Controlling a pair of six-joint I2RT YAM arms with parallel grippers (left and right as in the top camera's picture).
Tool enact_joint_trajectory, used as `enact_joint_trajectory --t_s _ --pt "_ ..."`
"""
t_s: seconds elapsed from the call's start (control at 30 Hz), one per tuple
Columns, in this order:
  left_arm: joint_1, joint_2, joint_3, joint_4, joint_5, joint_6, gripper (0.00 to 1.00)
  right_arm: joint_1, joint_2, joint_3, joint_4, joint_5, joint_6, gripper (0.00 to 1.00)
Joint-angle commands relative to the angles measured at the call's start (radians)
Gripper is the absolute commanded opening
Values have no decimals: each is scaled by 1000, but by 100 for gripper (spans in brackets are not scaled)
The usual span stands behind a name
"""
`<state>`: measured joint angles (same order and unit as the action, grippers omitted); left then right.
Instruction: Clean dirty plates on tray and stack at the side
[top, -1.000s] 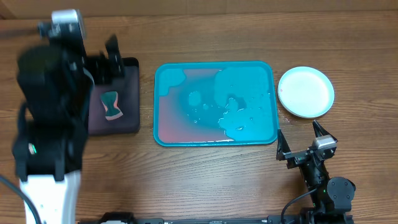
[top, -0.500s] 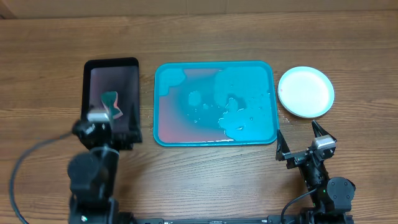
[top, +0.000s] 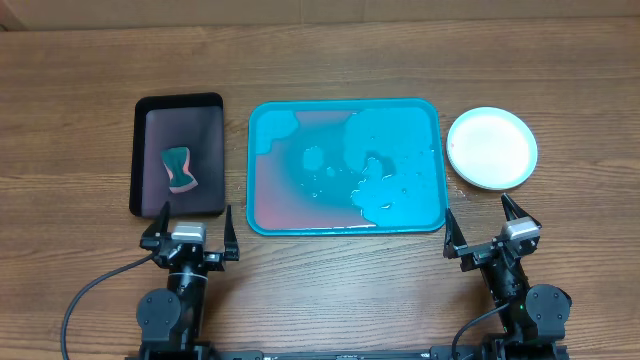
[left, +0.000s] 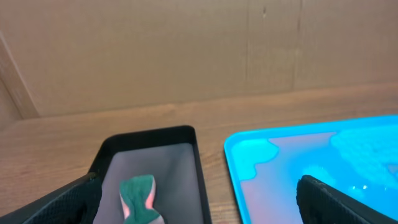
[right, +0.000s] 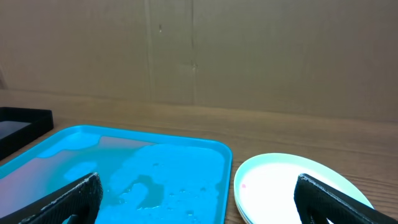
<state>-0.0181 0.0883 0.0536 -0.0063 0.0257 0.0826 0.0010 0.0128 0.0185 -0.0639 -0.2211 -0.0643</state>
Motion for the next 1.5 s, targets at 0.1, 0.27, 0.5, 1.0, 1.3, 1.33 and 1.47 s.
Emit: enact_joint_trajectory --t_s 0.1,0.27,0.5,1.0,1.3,1.33,1.47 --pt "20 -87 -49 -35 39 34 100 5 -10 -11 5 -8 -15 100" --pt "19 -86 -49 -71 37 47 100 5 -10 -11 5 -8 -15 100" --pt "19 -85 -49 -68 27 45 100 5 -10 -11 6 -8 -15 100" --pt "19 -84 -49 -68 27 45 100 5 -10 -11 5 -8 -15 100" --pt "19 -84 -49 -68 27 45 100 5 -10 -11 5 -8 -15 100" --pt "19 -84 -49 -68 27 45 100 5 -10 -11 5 -8 -15 100" --pt "19 -84 -49 -68 27 45 100 5 -10 -11 5 -8 -15 100"
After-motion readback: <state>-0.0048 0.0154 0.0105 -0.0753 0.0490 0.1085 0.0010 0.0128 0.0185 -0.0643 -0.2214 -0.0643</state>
